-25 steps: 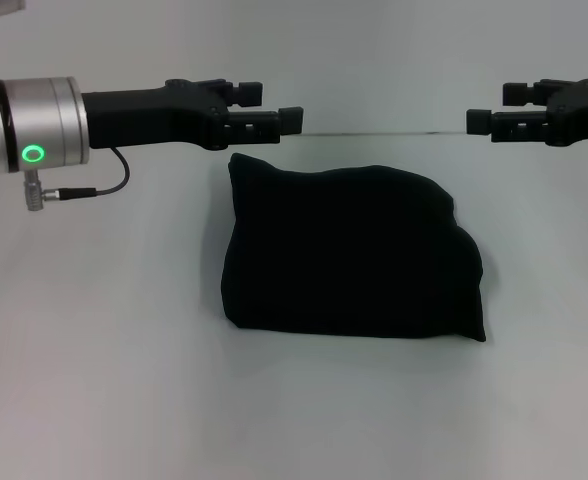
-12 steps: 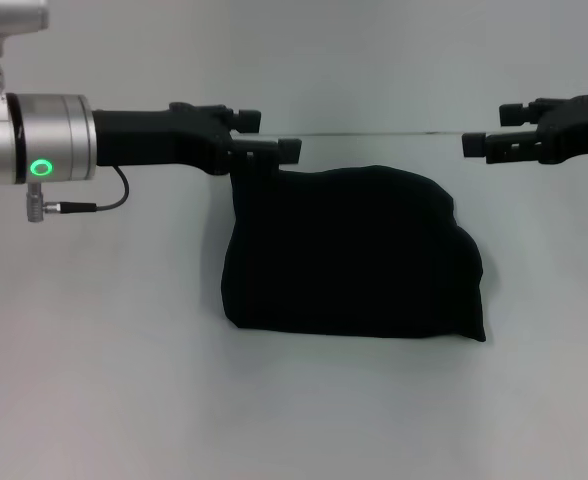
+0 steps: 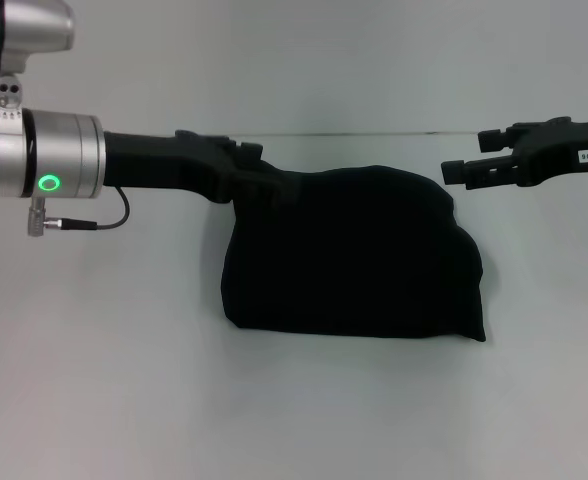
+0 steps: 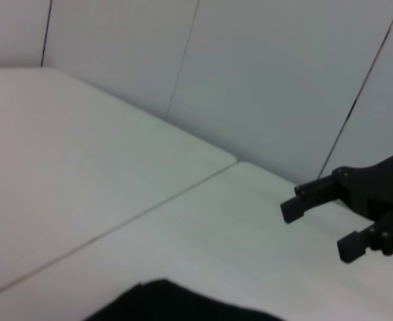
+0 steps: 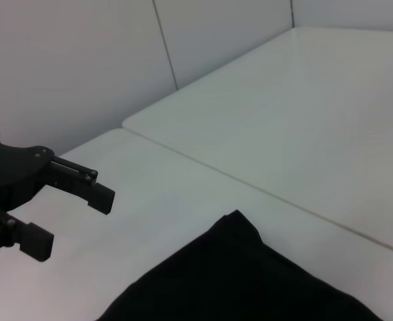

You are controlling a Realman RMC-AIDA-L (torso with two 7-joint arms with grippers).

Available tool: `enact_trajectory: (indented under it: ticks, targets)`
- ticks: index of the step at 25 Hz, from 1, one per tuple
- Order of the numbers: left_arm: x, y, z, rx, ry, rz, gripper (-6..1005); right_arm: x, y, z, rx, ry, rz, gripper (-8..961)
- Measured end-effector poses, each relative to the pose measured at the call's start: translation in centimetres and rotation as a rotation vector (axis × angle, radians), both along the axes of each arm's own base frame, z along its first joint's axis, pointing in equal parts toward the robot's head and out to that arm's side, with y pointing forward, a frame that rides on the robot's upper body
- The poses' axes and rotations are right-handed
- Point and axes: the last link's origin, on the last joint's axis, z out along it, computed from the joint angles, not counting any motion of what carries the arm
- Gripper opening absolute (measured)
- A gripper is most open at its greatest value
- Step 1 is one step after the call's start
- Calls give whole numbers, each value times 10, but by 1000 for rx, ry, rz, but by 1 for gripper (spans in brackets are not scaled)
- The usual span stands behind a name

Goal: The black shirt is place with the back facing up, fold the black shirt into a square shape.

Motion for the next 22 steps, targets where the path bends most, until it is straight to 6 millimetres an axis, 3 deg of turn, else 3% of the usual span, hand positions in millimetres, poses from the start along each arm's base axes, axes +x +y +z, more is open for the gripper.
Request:
enact_trajectory:
  ticks: [22]
  targets:
    - [-2,-3,-14,-82,118,24,861,0,1,-25,-76,-67,-25,940]
